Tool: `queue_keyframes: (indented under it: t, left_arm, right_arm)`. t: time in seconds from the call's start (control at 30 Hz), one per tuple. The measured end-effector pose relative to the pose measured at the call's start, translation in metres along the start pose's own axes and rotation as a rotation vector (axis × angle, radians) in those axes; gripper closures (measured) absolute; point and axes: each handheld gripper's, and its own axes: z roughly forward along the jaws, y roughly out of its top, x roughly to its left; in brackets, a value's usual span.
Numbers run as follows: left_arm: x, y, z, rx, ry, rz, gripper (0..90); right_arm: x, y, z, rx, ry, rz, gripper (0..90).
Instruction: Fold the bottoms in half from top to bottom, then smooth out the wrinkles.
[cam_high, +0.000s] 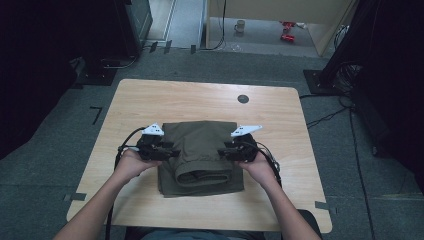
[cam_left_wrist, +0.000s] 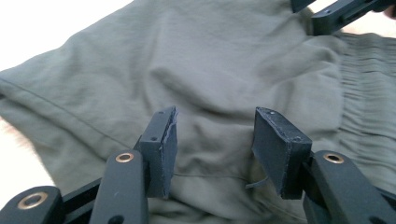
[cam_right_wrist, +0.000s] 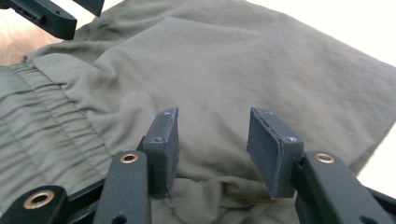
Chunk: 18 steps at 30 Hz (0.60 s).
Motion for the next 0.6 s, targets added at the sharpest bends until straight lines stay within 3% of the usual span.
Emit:
queue_keyframes:
  t: [0.3, 0.4, 0.53, 0.6]
  left_arm:
    - [-0.027, -0.002, -0.008, -0.031, 0.006, 0.049, 50.0]
    - [-0.033, 0.000, -0.009, -0.040, 0.001, 0.051, 55.0]
    - [-0.042, 0.004, -0.008, -0.071, -0.034, 0.027, 64.5]
    - [-0.050, 0.005, -0.003, -0.060, -0.042, 0.051, 66.5]
  right_arm:
    - [0.023, -0.004, -0.010, -0.035, 0.013, -0.026, 51.6]
    - [0.029, -0.005, -0.012, -0.043, 0.009, -0.038, 52.6]
    - [0.037, -0.006, -0.015, -0.055, 0.005, -0.039, 62.8]
    - [0.041, -0.008, -0.015, -0.051, 0.001, -0.040, 66.0]
